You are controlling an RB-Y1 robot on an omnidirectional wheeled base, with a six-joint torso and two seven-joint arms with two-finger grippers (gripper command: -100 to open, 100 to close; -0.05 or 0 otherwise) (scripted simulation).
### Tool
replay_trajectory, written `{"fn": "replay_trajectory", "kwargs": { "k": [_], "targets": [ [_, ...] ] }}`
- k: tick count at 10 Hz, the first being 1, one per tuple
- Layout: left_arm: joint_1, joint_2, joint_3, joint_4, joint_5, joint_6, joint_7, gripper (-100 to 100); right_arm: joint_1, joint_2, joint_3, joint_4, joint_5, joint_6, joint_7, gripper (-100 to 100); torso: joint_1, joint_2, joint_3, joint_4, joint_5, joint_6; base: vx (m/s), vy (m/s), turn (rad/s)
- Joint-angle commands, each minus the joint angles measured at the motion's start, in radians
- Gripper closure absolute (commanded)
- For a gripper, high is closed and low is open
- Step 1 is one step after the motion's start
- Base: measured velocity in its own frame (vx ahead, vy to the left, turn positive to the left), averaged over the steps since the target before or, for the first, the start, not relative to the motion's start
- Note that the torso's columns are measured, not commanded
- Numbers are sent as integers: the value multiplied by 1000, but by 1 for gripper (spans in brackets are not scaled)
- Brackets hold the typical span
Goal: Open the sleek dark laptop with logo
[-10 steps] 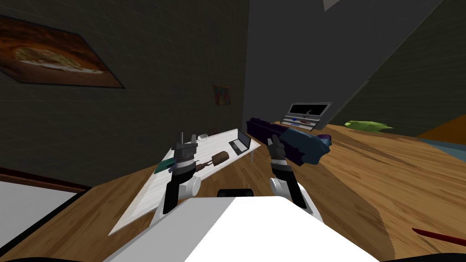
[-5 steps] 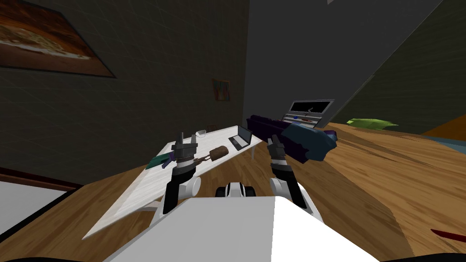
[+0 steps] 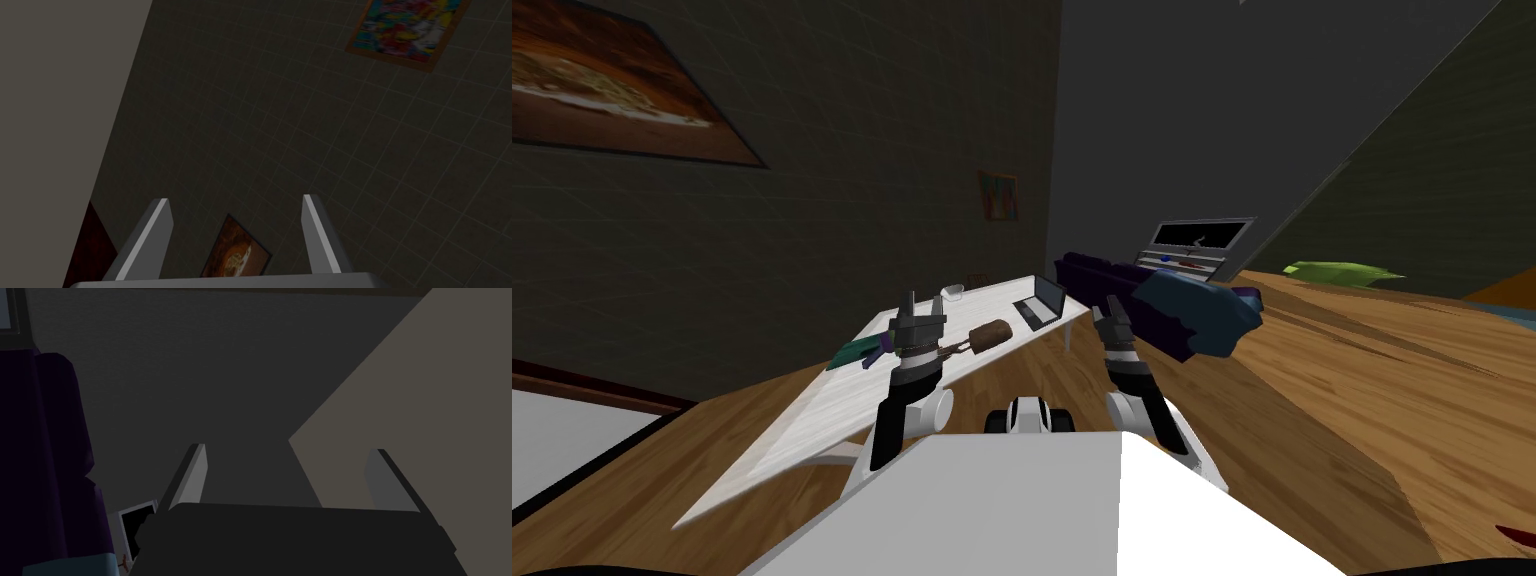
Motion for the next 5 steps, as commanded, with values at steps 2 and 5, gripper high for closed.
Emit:
{"fn": "replay_trajectory", "kwargs": {
  "k": [2,5],
  "targets": [
    [0,0,0,0,0,0,0,0,-25,-43,44,35,-104,-2,-64,-100,1,1,1,0,0,0,58,-75,51],
    [0,0,0,0,0,0,0,0,-40,-56,75,56,-176,-4,-107,-100,0,1,1,0,0,0,62,-86,52]
  ]
}}
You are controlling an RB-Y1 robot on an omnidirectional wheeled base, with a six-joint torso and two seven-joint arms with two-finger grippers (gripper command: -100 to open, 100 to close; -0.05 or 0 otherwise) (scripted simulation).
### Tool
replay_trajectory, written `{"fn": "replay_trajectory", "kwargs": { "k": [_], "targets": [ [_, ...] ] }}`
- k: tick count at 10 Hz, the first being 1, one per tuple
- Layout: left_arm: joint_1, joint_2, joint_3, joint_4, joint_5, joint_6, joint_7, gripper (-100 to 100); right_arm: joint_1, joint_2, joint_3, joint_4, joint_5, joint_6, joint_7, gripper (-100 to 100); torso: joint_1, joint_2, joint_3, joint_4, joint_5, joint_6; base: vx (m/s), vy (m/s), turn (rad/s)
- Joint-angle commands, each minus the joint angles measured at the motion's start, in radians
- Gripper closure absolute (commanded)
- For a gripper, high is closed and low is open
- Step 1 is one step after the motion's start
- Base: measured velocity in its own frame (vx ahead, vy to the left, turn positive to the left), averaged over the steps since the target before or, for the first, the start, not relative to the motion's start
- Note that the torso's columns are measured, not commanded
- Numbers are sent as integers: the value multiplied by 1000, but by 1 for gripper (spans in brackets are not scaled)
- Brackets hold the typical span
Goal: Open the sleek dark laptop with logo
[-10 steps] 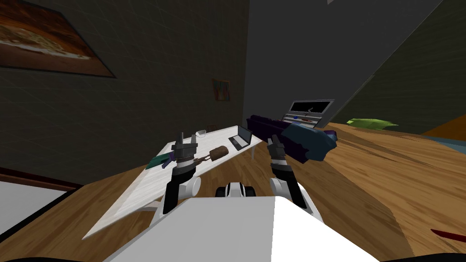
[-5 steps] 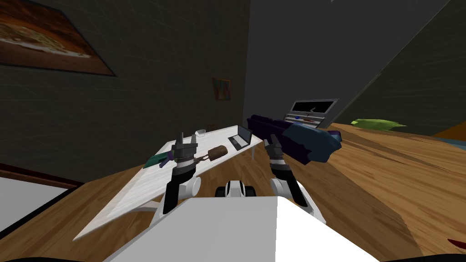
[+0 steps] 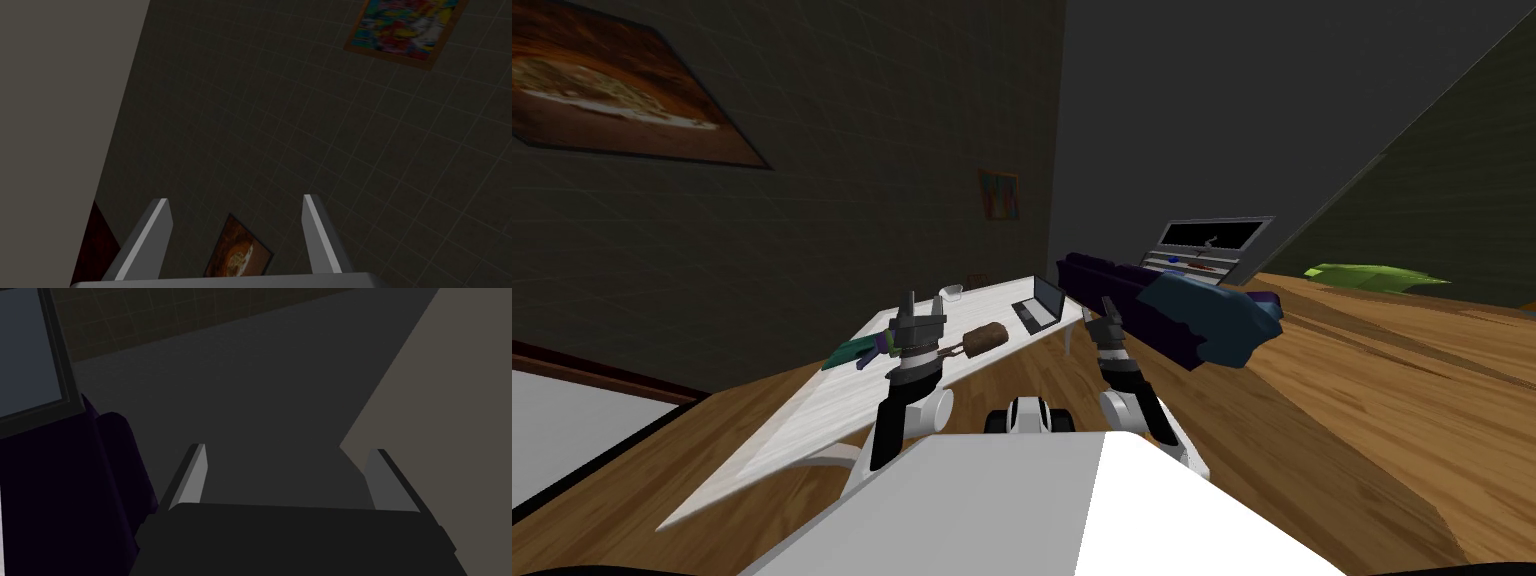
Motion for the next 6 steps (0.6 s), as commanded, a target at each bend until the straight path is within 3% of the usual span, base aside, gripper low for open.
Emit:
{"fn": "replay_trajectory", "kwargs": {
  "k": [1,6],
  "targets": [
    [0,0,0,0,0,0,0,0,-16,-11,25,20,-71,-2,-40,-100,2,1,0,0,0,0,56,-53,38],
    [0,0,0,0,0,0,0,0,-42,-22,79,53,-196,-6,-116,-100,0,0,0,0,0,0,53,-78,49]
  ]
}}
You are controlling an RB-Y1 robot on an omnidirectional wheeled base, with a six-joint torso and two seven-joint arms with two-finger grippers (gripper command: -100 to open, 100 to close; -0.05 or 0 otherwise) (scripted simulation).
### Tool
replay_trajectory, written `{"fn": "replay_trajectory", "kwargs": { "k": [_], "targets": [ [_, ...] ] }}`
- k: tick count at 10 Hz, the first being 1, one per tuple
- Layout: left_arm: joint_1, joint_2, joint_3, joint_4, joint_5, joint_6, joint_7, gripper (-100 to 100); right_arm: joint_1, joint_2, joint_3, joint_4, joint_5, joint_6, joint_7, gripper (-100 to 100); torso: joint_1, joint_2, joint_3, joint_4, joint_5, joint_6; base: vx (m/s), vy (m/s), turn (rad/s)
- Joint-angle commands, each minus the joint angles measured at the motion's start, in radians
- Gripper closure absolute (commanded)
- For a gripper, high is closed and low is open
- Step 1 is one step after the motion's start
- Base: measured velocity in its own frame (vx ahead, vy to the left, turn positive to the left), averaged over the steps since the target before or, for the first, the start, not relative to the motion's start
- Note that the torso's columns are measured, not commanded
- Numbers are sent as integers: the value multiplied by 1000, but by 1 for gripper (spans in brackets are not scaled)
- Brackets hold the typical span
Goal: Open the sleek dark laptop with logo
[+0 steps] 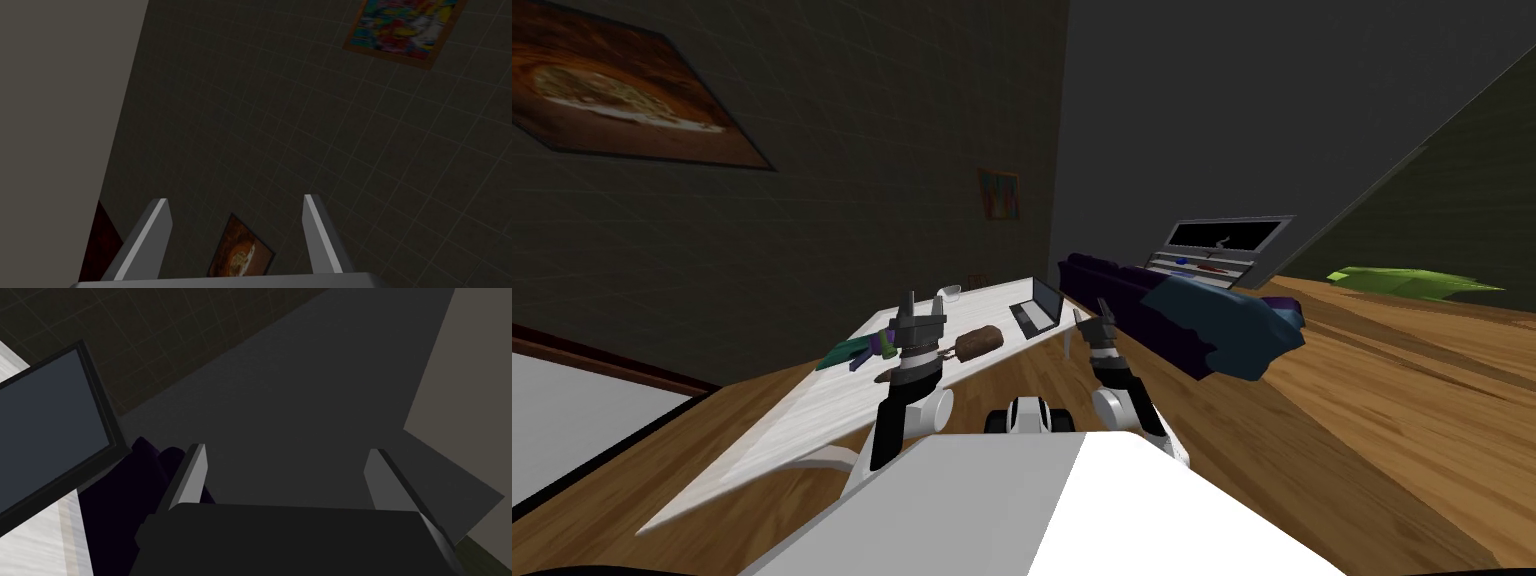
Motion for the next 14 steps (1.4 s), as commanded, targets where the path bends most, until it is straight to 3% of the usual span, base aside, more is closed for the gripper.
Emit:
{"fn": "replay_trajectory", "kwargs": {
  "k": [1,14],
  "targets": [
    [0,0,0,0,0,0,0,0,-14,-1,33,14,-72,2,-43,-100,1,1,0,0,0,0,53,-77,46],
    [0,0,0,0,0,0,0,0,-81,4,158,116,-372,-3,-218,-100,0,0,0,0,0,0,46,-69,42]
  ]
}}
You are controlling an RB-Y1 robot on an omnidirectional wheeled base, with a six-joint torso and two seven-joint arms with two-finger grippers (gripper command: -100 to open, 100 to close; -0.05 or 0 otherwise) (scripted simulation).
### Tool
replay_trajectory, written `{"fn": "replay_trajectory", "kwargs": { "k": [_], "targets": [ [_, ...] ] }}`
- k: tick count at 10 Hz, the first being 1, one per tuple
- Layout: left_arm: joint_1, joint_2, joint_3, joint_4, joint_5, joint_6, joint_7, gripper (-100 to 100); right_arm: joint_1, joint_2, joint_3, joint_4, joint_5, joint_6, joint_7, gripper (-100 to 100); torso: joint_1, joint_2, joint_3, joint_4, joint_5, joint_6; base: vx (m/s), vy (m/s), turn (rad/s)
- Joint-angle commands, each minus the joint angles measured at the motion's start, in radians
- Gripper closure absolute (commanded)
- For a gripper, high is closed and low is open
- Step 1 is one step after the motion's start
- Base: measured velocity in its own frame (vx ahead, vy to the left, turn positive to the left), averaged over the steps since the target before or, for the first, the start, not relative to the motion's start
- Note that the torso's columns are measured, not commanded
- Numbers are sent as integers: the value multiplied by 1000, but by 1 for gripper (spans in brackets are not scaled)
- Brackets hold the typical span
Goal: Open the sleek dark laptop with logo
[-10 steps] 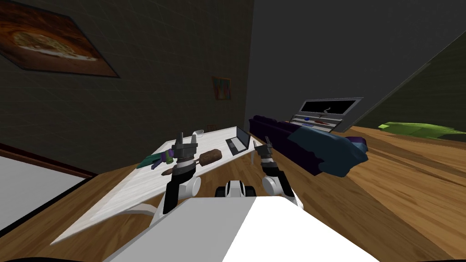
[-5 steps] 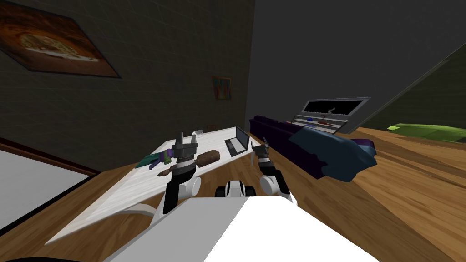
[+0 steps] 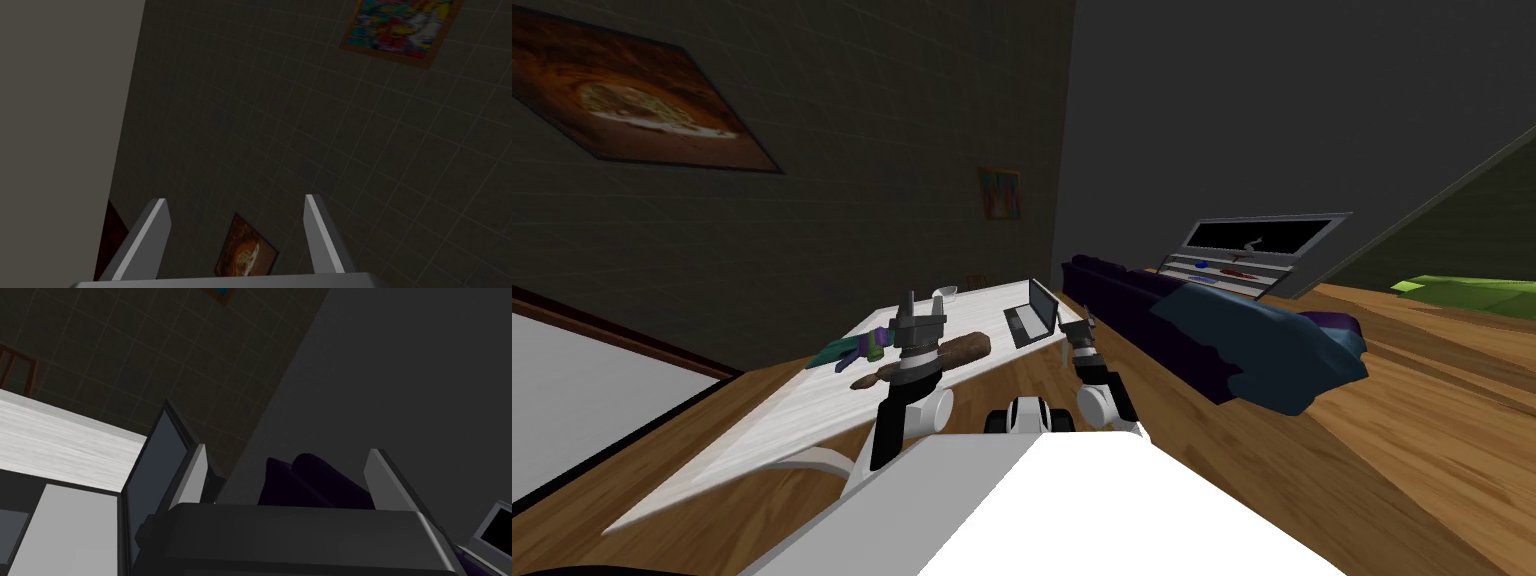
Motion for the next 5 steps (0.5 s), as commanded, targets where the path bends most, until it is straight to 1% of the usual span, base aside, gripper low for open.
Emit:
{"fn": "replay_trajectory", "kwargs": {
  "k": [1,2,3,4,5],
  "targets": [
    [0,0,0,0,0,0,0,0,-22,6,30,33,-73,1,-49,-100,1,1,0,0,0,0,52,-78,50],
    [0,0,0,0,0,0,0,0,-22,6,30,33,-86,1,-49,-100,0,0,0,0,0,0,40,-67,30],
    [0,0,0,0,0,0,0,0,-35,11,52,54,-124,1,-79,-100,1,1,1,0,0,0,48,-80,48],
    [0,0,0,0,0,0,0,0,-35,11,52,54,-136,1,-79,-100,0,0,0,0,0,0,40,-62,36],
    [0,0,0,0,0,0,0,0,-47,16,74,76,-174,1,-109,-100,1,1,0,0,0,0,41,-74,52]
  ]
}}
